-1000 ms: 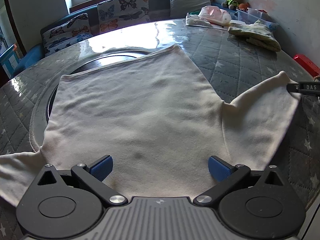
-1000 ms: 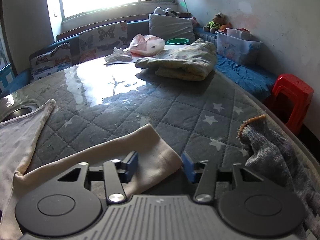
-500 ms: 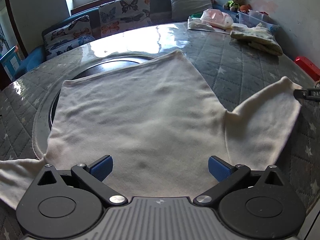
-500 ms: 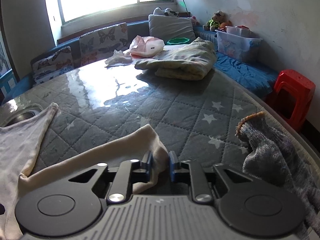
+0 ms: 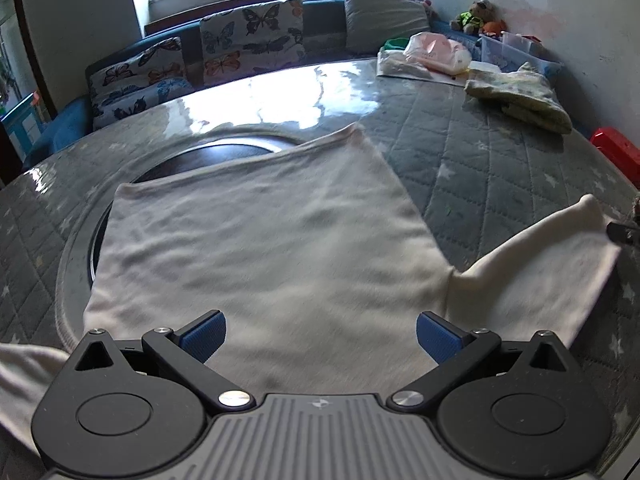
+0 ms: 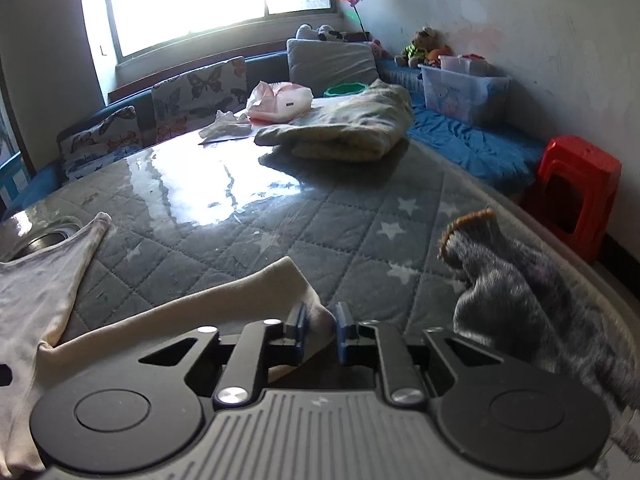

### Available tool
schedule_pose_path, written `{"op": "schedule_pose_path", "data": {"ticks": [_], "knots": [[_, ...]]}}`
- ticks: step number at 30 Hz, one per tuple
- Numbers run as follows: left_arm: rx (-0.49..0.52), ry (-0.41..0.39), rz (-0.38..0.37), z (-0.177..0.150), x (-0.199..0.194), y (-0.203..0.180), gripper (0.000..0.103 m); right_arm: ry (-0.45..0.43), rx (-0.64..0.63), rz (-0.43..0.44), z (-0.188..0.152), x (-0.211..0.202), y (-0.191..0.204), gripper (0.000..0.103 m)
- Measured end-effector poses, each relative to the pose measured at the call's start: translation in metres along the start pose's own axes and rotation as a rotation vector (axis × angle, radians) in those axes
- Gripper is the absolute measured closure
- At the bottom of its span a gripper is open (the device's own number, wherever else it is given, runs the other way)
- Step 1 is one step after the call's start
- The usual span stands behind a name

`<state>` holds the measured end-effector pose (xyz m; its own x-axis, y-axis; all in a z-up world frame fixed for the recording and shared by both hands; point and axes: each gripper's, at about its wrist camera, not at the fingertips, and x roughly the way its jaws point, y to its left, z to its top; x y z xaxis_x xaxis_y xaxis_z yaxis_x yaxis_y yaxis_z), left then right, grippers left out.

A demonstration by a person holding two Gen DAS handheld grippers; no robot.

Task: Fold clothes
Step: 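Close the right gripper on the sleeve cuff, then lift the sleeve and fold it across the shirt body, then open right gripper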

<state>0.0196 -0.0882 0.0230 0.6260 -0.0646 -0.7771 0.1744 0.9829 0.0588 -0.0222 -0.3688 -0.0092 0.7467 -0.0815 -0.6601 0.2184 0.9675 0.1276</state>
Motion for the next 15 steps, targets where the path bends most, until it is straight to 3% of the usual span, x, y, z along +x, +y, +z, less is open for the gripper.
{"op": "schedule_pose_path", "data": {"ticks": [5,10,15], "knots": [[0.019,0.0,0.002,0.009,0.008,-0.01,0.0,-0.004,-0.001,0.002,-0.004,0.0,-0.003,0.082],[0.027,0.016,-0.002,0.012,0.018,-0.016,0.0,-0.012,0.007,0.021,-0.005,-0.001,-0.006,0.095],[0.018,0.031,-0.006,0.012,0.027,-0.019,0.0,-0.054,0.0,0.04,0.002,-0.012,-0.005,0.097]]}}
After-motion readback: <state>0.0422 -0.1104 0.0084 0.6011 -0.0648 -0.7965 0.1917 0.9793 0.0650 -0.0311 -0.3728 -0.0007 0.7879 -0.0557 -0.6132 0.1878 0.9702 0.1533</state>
